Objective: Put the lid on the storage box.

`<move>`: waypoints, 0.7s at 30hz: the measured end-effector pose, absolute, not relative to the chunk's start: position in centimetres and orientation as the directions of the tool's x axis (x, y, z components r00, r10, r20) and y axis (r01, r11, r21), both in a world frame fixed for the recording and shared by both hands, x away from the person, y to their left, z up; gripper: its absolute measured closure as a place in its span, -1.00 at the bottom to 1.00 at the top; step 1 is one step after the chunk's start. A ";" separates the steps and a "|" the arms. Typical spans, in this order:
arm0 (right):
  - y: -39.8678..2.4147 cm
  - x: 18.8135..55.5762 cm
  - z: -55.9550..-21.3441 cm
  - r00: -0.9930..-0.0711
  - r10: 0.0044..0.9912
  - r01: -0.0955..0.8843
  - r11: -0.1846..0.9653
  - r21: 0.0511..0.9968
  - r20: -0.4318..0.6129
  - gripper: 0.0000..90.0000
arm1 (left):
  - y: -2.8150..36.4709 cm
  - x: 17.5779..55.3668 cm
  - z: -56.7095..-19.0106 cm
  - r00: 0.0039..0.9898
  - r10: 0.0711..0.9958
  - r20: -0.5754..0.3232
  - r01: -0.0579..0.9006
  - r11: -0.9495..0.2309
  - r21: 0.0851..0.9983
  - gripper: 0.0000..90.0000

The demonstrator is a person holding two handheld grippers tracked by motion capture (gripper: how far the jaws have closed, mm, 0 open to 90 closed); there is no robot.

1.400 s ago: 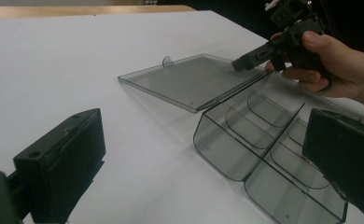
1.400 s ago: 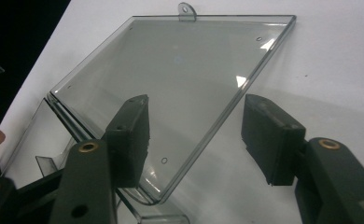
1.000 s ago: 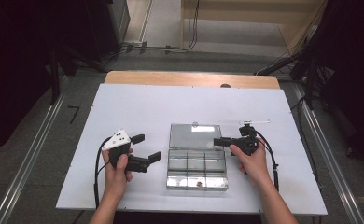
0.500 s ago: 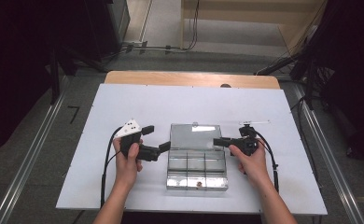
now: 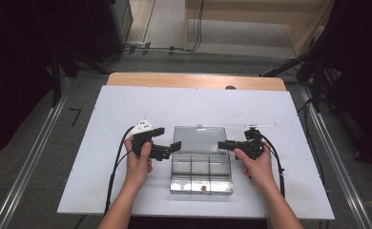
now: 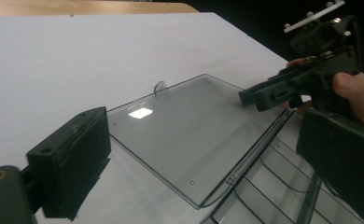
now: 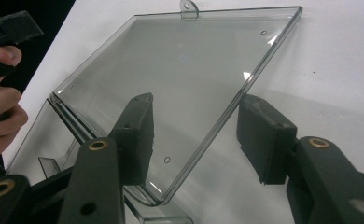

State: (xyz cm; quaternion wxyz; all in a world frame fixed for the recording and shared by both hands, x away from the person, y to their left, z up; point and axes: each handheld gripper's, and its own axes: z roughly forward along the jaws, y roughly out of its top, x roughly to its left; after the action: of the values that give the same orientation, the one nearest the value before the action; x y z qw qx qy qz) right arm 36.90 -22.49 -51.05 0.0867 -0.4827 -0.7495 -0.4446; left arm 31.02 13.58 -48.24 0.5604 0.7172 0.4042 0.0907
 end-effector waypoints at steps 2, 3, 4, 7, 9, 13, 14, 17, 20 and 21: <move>-22.5 36.8 -51.0 -0.519 0.647 0.800 0.137 0.584 0.559 0.01 | 13.5 31.2 -48.4 0.642 0.689 -0.337 0.494 -0.036 0.869 -0.91; -22.4 36.8 -51.0 -0.518 0.648 0.801 0.138 0.583 0.558 0.01 | 13.4 31.4 -48.4 0.633 0.694 -0.343 0.505 -0.034 0.862 -0.90; -22.4 36.8 -51.0 -0.519 0.648 0.800 0.139 0.584 0.557 0.00 | 13.3 31.5 -48.5 0.622 0.702 -0.348 0.519 -0.037 0.854 -0.89; -22.4 36.7 -51.0 -0.518 0.652 0.798 0.135 0.588 0.553 0.00 | 13.4 31.9 -48.8 0.611 0.702 -0.365 0.539 -0.031 0.842 -0.87; -22.4 36.7 -51.0 -0.518 0.651 0.797 0.134 0.588 0.554 0.00 | 13.5 32.1 -48.9 0.590 0.711 -0.384 0.561 -0.018 0.828 -0.80; -22.4 36.7 -51.0 -0.517 0.654 0.798 0.133 0.588 0.553 0.00 | 13.5 32.5 -49.4 0.556 0.721 -0.414 0.601 -0.005 0.799 -0.69; -22.4 36.7 -51.0 -0.518 0.654 0.797 0.134 0.589 0.552 -0.01 | 13.4 32.7 -49.6 0.550 0.725 -0.415 0.612 -0.012 0.791 -0.68; -22.4 36.7 -51.0 -0.520 0.654 0.796 0.136 0.590 0.550 0.00 | 13.2 32.9 -50.0 0.535 0.721 -0.441 0.641 -0.007 0.768 -0.64; -22.4 36.6 -51.0 -0.524 0.654 0.792 0.137 0.595 0.546 -0.01 | 13.0 33.1 -50.3 0.530 0.720 -0.448 0.651 -0.006 0.759 -0.62; -22.3 36.6 -51.0 -0.523 0.654 0.792 0.137 0.595 0.547 0.00 | 13.0 33.1 -50.4 0.525 0.722 -0.450 0.656 -0.006 0.755 -0.61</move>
State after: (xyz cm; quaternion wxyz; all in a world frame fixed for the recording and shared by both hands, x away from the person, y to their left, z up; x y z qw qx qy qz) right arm 36.64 -22.35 -50.98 0.0776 -0.4819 -0.7499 -0.4465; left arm 33.11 12.99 -50.41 0.5105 0.7086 0.4860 0.0324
